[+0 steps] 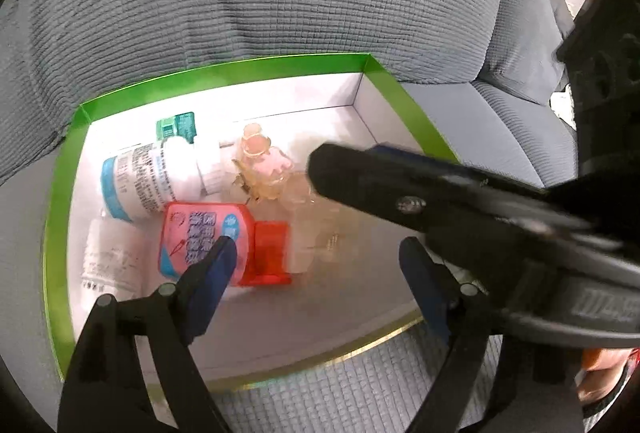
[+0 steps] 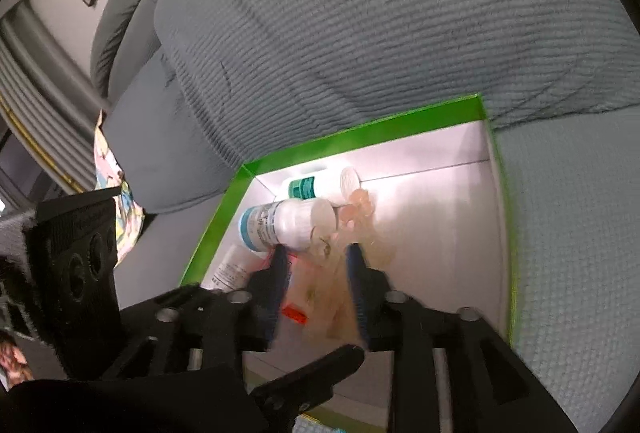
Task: Organize rigid objects
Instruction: 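Open the right gripper to drop the clip into the box, then move the right gripper to the white plug-in heater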
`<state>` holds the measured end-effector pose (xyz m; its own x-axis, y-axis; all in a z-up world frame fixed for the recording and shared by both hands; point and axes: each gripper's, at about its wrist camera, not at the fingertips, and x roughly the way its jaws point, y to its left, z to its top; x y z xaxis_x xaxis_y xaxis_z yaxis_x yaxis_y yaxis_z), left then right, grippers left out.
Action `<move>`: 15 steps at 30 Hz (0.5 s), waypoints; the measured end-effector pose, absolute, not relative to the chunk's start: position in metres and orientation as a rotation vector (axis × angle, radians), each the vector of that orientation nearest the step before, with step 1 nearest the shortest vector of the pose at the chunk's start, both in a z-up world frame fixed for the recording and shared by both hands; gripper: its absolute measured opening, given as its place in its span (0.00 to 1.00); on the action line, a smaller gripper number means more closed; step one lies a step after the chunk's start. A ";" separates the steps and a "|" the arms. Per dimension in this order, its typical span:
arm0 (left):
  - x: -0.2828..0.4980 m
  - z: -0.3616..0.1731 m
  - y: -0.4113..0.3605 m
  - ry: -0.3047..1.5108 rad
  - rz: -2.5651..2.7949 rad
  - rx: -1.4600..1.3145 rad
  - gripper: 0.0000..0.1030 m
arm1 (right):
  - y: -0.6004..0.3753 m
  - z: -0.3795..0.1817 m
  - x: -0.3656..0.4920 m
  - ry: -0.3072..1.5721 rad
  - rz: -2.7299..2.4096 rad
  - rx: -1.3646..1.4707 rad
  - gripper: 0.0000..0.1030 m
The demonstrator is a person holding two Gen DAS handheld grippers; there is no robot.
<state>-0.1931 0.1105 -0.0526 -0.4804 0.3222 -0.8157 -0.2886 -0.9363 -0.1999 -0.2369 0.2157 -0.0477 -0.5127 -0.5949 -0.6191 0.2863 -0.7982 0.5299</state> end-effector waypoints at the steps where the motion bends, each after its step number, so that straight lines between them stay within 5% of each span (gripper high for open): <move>1: -0.191 -0.051 0.109 -0.042 2.445 -1.357 0.81 | 0.217 -0.042 -0.234 -0.488 -2.317 1.127 0.58; 2: -0.187 -0.048 0.107 -0.033 2.462 -1.357 0.81 | 0.219 -0.036 -0.230 -0.472 -2.336 1.114 0.69; 6: -0.173 -0.040 0.101 -0.012 2.528 -1.327 0.92 | 0.227 -0.015 -0.214 -0.429 -2.405 1.056 0.72; 8: -0.162 -0.034 0.097 -0.005 2.570 -1.294 0.96 | 0.232 -0.005 -0.203 -0.413 -2.447 1.030 0.85; 15: -0.122 -0.012 0.083 0.005 2.691 -1.197 0.98 | 0.247 0.019 -0.157 -0.350 -2.565 0.958 0.91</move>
<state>-0.1223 0.0831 -0.0124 -0.6534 0.1771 -0.7360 -0.1796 -0.9808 -0.0766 -0.1573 0.2466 0.0193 -0.6958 -0.4309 -0.5746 0.2611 -0.8971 0.3565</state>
